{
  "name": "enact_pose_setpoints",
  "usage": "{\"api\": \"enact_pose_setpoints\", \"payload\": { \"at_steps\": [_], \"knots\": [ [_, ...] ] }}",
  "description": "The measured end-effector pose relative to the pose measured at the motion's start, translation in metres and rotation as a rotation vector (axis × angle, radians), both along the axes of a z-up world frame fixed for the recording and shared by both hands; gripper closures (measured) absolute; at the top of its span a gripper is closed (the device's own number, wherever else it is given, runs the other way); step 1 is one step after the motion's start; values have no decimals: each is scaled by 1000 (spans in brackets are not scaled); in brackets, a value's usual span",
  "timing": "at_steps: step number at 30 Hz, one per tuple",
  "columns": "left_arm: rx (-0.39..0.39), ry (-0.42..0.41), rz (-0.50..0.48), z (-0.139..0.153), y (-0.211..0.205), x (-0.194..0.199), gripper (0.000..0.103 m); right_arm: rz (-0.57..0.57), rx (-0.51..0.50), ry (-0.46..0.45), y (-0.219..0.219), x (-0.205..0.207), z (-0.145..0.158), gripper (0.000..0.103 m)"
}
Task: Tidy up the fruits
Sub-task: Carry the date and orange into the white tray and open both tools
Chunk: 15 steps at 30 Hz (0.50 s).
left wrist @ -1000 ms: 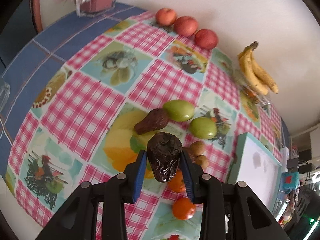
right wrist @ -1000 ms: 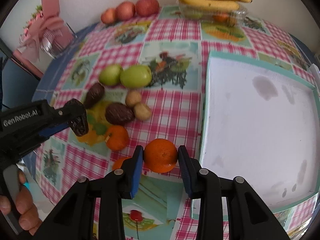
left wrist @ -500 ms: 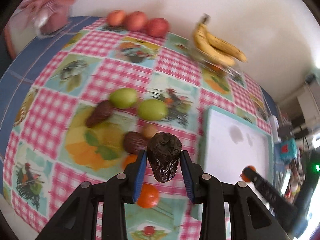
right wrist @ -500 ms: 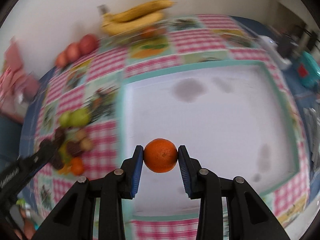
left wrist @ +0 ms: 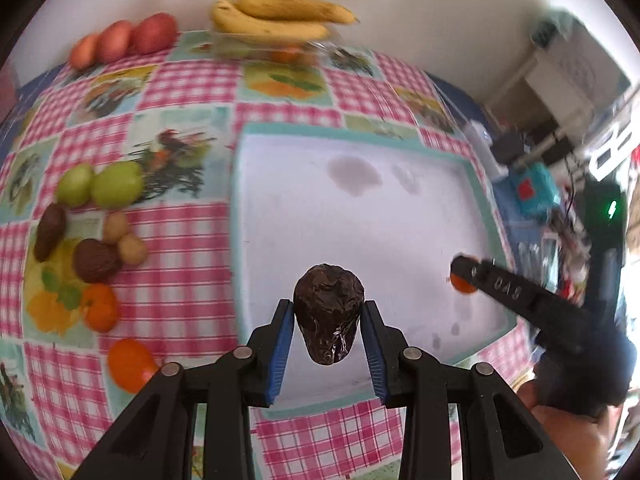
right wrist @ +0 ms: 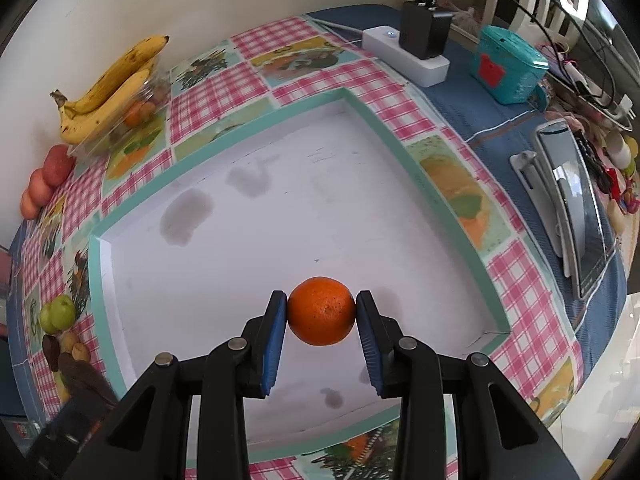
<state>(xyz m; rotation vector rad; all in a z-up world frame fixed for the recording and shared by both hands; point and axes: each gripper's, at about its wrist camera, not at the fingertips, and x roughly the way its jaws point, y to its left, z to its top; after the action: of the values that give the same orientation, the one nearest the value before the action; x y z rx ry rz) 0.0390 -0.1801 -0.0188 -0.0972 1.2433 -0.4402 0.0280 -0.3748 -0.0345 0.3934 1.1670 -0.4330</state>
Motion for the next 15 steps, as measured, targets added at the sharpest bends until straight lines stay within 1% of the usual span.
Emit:
{"api": "enact_pose_setpoints", "payload": {
  "at_steps": [4,7,10,15],
  "knots": [
    [45,22,-35,-16,-14,-2,66,8,6,1,1,1,0,66],
    [86,48,-52,-30,-21,-3,66,12,24,13,0,5,-6,66],
    [115,56,-59,-39,-25,-2,66,27,32,41,3,8,-14,66],
    [120,44,-64,-38,-30,-1,66,44,18,58,8,9,-17,66]
  ]
}}
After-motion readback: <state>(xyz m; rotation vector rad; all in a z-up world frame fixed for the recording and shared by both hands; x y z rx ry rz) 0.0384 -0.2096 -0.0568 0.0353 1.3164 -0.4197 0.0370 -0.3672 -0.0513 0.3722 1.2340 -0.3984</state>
